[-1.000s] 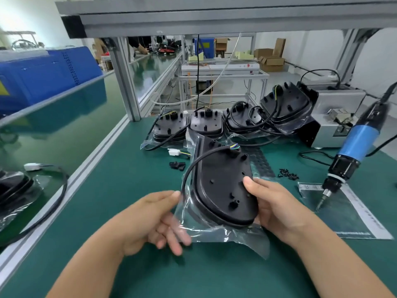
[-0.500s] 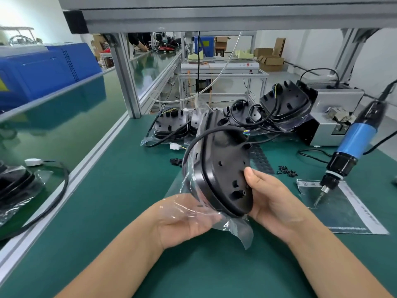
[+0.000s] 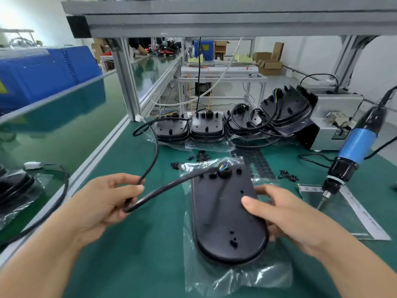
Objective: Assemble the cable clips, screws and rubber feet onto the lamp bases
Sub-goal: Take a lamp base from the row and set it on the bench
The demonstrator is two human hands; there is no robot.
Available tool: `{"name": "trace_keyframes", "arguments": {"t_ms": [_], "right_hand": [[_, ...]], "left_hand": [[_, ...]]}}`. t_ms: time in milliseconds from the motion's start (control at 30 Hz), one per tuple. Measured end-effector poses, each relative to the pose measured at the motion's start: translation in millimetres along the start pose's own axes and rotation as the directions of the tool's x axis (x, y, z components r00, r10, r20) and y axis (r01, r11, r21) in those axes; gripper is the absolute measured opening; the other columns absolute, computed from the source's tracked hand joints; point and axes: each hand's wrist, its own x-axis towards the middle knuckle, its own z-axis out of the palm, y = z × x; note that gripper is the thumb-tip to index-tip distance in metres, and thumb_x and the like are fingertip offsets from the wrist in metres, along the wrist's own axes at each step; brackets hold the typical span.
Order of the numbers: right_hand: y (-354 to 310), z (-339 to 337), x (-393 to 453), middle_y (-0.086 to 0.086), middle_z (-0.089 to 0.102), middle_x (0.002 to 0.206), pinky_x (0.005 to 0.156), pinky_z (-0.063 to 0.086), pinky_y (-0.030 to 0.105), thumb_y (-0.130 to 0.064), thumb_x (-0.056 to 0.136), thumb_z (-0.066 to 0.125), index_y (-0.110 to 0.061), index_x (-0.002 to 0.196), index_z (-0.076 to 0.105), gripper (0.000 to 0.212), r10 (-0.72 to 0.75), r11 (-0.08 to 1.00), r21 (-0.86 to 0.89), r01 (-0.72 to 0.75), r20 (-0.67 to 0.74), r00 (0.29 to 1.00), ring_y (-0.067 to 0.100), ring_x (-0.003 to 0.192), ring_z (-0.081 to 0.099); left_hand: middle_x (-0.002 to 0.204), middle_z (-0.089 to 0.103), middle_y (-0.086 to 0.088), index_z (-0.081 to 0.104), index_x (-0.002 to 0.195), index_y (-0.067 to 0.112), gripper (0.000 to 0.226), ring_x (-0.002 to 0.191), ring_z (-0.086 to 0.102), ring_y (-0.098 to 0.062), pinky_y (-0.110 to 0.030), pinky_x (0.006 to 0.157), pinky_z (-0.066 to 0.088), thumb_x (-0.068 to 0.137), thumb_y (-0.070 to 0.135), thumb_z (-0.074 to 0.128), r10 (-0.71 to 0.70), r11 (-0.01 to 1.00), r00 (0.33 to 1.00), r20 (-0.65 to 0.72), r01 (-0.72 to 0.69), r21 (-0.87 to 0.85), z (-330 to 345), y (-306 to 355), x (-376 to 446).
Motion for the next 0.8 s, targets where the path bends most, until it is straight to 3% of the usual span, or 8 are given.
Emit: {"name": "trace_keyframes", "arguments": {"t_ms": [100, 233, 367, 467, 567, 633, 667, 800], "right_hand": [[4, 10, 0, 0.003, 0.076, 0.087, 0.049, 0.047, 0.025, -0.036, 0.089, 0.066, -0.021, 0.115, 0.055, 0.032, 0.042, 0.998, -0.038, -0.040, 0.054, 0.998, 0.014, 0.062, 0.066], [3, 10, 2, -0.005, 0.075, 0.082, 0.053, 0.050, 0.027, -0.044, 0.087, 0.064, -0.026, 0.111, 0.057, 0.031, 0.043, 0.990, -0.140, -0.032, 0.076, 0.996, 0.011, 0.054, 0.063], [-3, 3, 1, -0.013, 0.069, 0.073, 0.065, 0.053, 0.026, -0.063, 0.078, 0.058, -0.038, 0.106, 0.057, 0.038, -0.026, 0.903, -0.429, 0.023, -0.001, 1.000, 0.010, 0.054, 0.066], [-6, -4, 4, -0.017, 0.057, 0.075, 0.059, 0.039, 0.016, -0.075, 0.073, 0.050, -0.043, 0.106, 0.058, 0.047, -0.067, 0.708, -0.707, 0.001, -0.065, 0.996, -0.004, 0.065, 0.056], [-16, -12, 12, -0.017, 0.064, 0.076, 0.060, 0.039, 0.016, -0.065, 0.078, 0.060, -0.041, 0.089, 0.063, 0.026, -0.188, 0.655, -0.754, 0.052, -0.095, 0.978, -0.005, 0.068, 0.058], [-26, -15, 25, -0.026, 0.065, 0.075, 0.060, 0.040, 0.016, -0.042, 0.086, 0.065, -0.038, 0.083, 0.067, 0.005, -0.347, 0.725, -0.666, 0.175, -0.134, 0.928, -0.007, 0.066, 0.060], [-32, -16, 34, -0.022, 0.067, 0.074, 0.062, 0.043, 0.018, -0.032, 0.088, 0.064, -0.036, 0.083, 0.068, 0.008, -0.409, 0.746, -0.622, 0.238, -0.147, 0.901, -0.005, 0.065, 0.061], [-50, -2, 56, -0.017, 0.068, 0.073, 0.063, 0.044, 0.010, -0.013, 0.090, 0.065, -0.030, 0.091, 0.072, 0.018, -0.500, 0.762, -0.478, 0.436, -0.006, 0.866, -0.004, 0.063, 0.059]], "left_hand": [[0.046, 0.048, -0.002, 0.066, 0.096, 0.007, 0.011, 0.031, 0.037, -0.008, -0.013, 0.031, 0.031, 0.089, 0.000, 0.061, 0.085, 0.963, 0.990, -0.115, -0.052, 0.264, -12, -9, 16], [0.038, 0.053, 0.001, 0.067, 0.084, 0.013, 0.016, 0.028, 0.041, -0.010, -0.014, 0.032, 0.034, 0.087, -0.001, 0.060, 0.191, 0.872, 0.960, -0.202, -0.071, 0.485, -24, -30, 32], [0.041, 0.059, 0.003, 0.061, 0.074, 0.030, 0.028, 0.030, 0.051, -0.007, -0.021, 0.040, 0.043, 0.087, 0.005, 0.059, 0.319, 0.743, 0.912, -0.260, -0.070, 0.665, -34, -38, 43], [0.064, 0.069, -0.003, 0.070, 0.097, 0.021, 0.012, 0.067, 0.067, -0.021, -0.032, 0.064, 0.051, 0.089, 0.021, 0.062, 0.356, 0.551, 0.901, -0.246, 0.010, 0.834, -35, -35, 51], [0.104, 0.069, -0.004, 0.067, 0.113, 0.022, 0.032, 0.101, 0.062, -0.030, -0.037, 0.077, 0.049, 0.090, 0.043, 0.059, 0.439, 0.285, 0.858, -0.267, 0.149, 0.947, -27, -19, 52], [0.101, 0.069, -0.003, 0.072, 0.101, 0.024, 0.021, 0.096, 0.062, -0.030, -0.035, 0.073, 0.047, 0.090, 0.037, 0.060, 0.576, 0.291, 0.795, -0.190, 0.018, 0.957, -11, -5, 57], [0.097, 0.070, -0.001, 0.073, 0.095, 0.024, 0.016, 0.092, 0.062, -0.028, -0.034, 0.074, 0.047, 0.090, 0.033, 0.061, 0.625, 0.297, 0.773, -0.107, -0.109, 0.949, 2, 2, 63], [0.098, 0.069, 0.005, 0.075, 0.101, 0.020, 0.016, 0.086, 0.061, -0.014, -0.025, 0.082, 0.045, 0.092, 0.024, 0.062, 0.555, 0.261, 0.791, 0.259, -0.461, 0.848, 70, 21, 103]]}}
